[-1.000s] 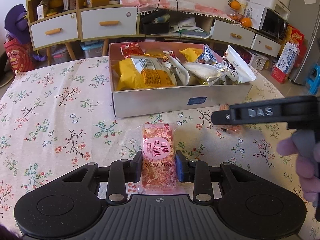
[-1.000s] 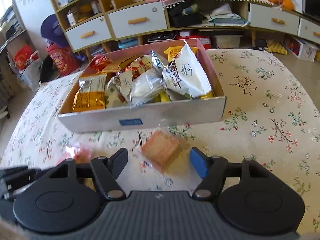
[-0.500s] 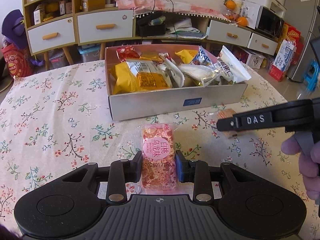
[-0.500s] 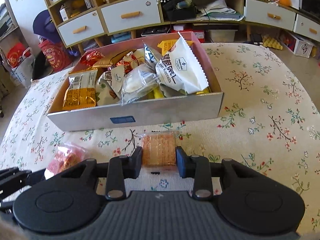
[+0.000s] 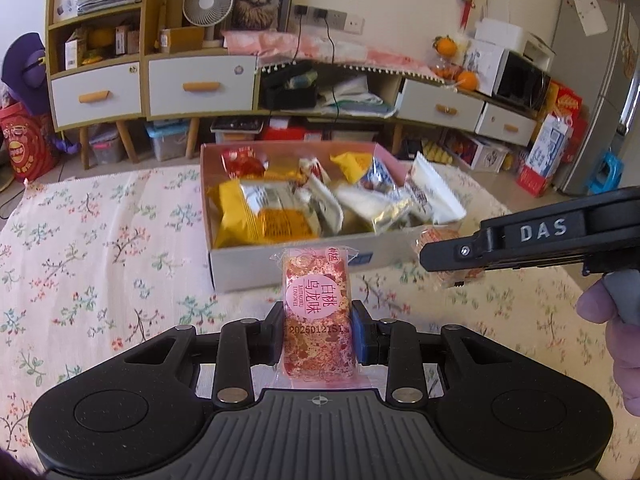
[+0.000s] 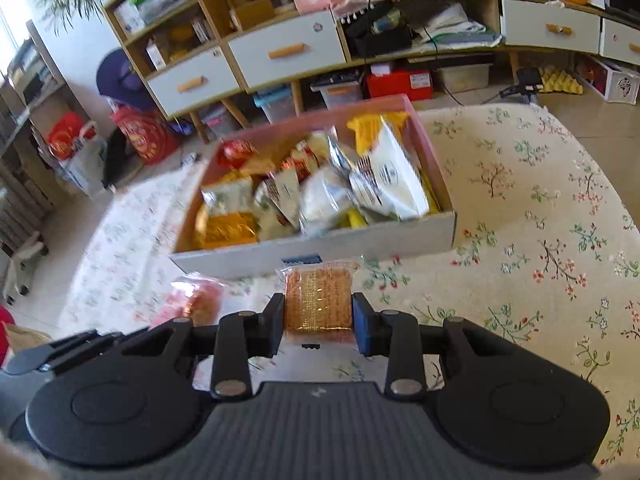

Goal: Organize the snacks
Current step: 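Carry the pink packet and wafer packet over the pink box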

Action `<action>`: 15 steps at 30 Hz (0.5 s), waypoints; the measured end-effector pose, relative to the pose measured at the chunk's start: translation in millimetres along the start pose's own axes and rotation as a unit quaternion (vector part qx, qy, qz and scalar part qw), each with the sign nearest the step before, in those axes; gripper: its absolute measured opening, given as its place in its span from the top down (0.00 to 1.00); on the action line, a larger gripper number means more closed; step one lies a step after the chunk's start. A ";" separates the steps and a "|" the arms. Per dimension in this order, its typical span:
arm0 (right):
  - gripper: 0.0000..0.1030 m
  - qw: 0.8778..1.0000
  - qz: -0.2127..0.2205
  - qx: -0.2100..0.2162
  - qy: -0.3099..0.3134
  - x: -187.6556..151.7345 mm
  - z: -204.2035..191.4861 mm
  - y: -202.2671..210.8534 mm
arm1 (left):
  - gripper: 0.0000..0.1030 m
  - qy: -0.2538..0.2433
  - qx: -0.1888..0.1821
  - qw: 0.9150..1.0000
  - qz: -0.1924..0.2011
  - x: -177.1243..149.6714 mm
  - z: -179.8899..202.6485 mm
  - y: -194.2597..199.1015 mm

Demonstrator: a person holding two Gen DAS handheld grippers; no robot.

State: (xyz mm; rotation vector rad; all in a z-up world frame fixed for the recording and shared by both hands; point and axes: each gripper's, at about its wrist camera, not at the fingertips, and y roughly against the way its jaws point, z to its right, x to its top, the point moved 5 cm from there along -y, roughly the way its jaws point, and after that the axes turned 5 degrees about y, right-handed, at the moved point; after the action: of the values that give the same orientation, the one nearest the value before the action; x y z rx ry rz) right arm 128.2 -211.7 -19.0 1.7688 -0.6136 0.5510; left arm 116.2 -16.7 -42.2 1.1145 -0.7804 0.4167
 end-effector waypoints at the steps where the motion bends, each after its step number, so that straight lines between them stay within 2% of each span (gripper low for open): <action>1: 0.69 1.000 0.005 0.003 -0.002 3.3 -0.4 1.8 | 0.71 0.002 0.002 1.000 0.003 2.9 -0.2 -0.1; 4: 0.69 1.000 0.016 0.009 -0.007 14.7 0.1 3.4 | 0.71 0.003 0.012 1.000 0.010 15.8 0.1 -4.0; 9: 0.69 0.999 0.041 0.021 -0.023 42.6 2.0 -3.9 | 0.71 -0.011 0.007 1.000 0.026 44.0 9.2 -19.2; 15: 0.69 0.998 0.067 0.011 -0.002 82.2 10.7 -22.7 | 0.71 -0.023 0.004 1.000 0.015 61.1 22.6 -58.8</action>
State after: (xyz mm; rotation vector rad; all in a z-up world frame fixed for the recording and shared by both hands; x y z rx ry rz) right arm 205.7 -227.2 14.7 1.7583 -0.7340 0.6487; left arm 187.8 -65.7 -29.6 1.1243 -0.8381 0.4217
